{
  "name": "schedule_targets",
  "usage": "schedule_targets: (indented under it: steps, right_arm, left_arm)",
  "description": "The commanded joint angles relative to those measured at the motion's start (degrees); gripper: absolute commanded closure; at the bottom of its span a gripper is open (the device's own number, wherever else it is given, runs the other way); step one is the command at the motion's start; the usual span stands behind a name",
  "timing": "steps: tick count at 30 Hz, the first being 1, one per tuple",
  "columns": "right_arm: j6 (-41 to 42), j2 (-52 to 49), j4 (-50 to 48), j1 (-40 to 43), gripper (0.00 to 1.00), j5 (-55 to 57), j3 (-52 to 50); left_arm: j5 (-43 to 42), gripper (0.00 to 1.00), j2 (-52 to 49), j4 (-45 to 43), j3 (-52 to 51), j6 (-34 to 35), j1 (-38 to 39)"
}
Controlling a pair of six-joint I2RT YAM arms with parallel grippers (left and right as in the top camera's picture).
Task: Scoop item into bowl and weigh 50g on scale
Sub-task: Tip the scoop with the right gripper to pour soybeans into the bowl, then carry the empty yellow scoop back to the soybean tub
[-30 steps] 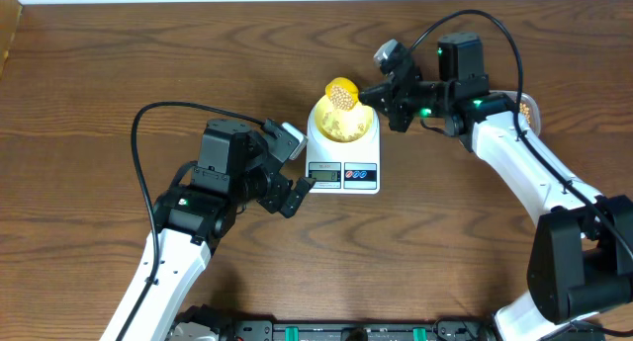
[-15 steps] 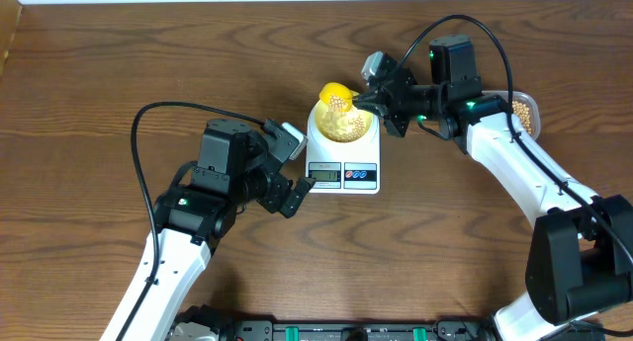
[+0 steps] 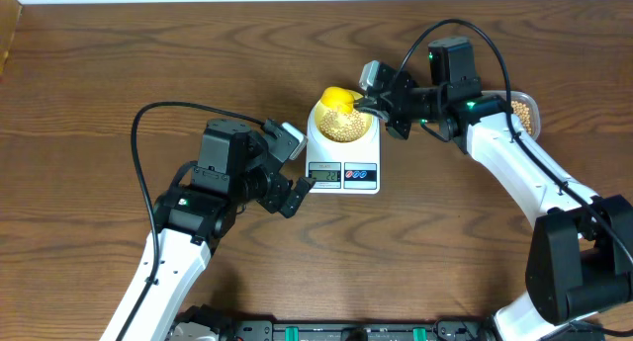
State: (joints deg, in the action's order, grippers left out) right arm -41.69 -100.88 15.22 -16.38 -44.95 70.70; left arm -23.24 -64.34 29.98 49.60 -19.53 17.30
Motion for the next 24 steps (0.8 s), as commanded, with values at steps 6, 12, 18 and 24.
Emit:
schedule_targets:
  steps: [6,12,18,24]
  right_arm:
    - [-3.6,-0.5,-1.2,-0.2,0.99,-0.4,-0.2]
    - [13.8,-0.5,-5.5,-0.2,0.99,-0.4,-0.2]
    - [31.6,-0.5,-6.5,1.2,0.98,-0.4,-0.2]
    - [48.4,-0.5,-6.4,5.9,0.98,-0.6,-0.2]
  left_arm:
    - [-0.3,0.02,0.3,-0.1,0.2,-0.1,-0.2]
    - [-0.3,0.02,0.3,-0.1,0.2,-0.1,-0.2]
    - [-0.3,0.02,0.3,-0.1,0.2,-0.1,-0.2]
    - [-0.3,0.02,0.3,-0.1,0.2,-0.1,-0.2]
